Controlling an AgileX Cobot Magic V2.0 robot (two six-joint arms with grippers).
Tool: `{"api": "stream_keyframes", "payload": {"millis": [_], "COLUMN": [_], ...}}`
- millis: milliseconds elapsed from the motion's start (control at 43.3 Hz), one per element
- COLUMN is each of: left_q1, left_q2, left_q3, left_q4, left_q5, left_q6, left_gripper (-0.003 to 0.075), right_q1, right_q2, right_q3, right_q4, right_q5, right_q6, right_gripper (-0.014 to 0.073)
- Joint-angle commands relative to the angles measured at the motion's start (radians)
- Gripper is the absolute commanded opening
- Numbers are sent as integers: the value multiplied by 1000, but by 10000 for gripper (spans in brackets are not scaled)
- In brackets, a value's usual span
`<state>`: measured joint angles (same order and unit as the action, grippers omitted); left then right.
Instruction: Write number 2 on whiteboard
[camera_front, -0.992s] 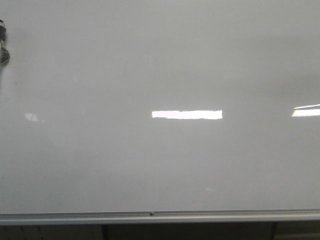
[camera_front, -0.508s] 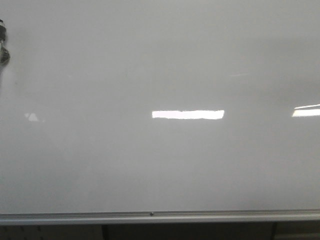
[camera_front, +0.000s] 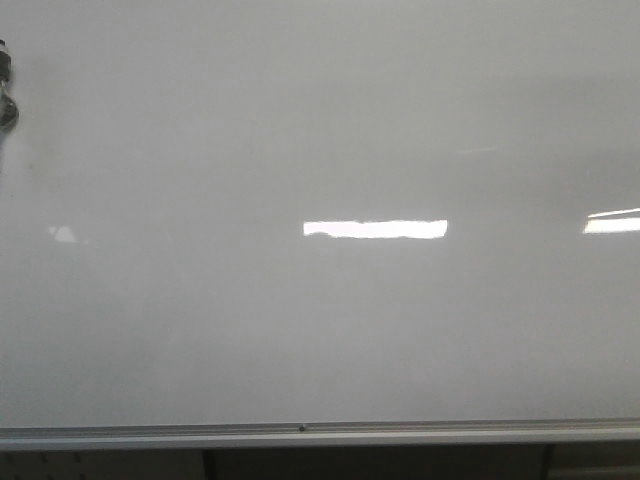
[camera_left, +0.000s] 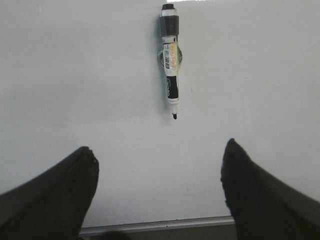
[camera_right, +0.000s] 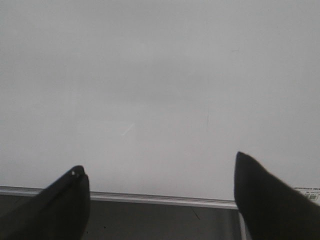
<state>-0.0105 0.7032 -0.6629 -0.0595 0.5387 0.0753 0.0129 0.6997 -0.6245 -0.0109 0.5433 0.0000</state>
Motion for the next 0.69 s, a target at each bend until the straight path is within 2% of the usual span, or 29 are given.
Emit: {"api": "stream_keyframes", "payload": {"millis": [0, 231, 669], "left_q1": [0, -23, -23], "left_q2": [18, 109, 415], "left_q3": [-33, -81, -253], "left_q4": [-3, -3, -5], "left_q5": [-61, -39, -36], "left_q6": [2, 2, 0], "left_gripper": [513, 513, 513], "right_q1": [-7, -7, -7], "right_q2": [3, 3, 3], "right_q3": [-34, -34, -34], "right_q4": [-16, -16, -16], "right_q5": [-67, -67, -67], "right_q6": [0, 0, 0], "right_gripper": [612, 612, 612]}}
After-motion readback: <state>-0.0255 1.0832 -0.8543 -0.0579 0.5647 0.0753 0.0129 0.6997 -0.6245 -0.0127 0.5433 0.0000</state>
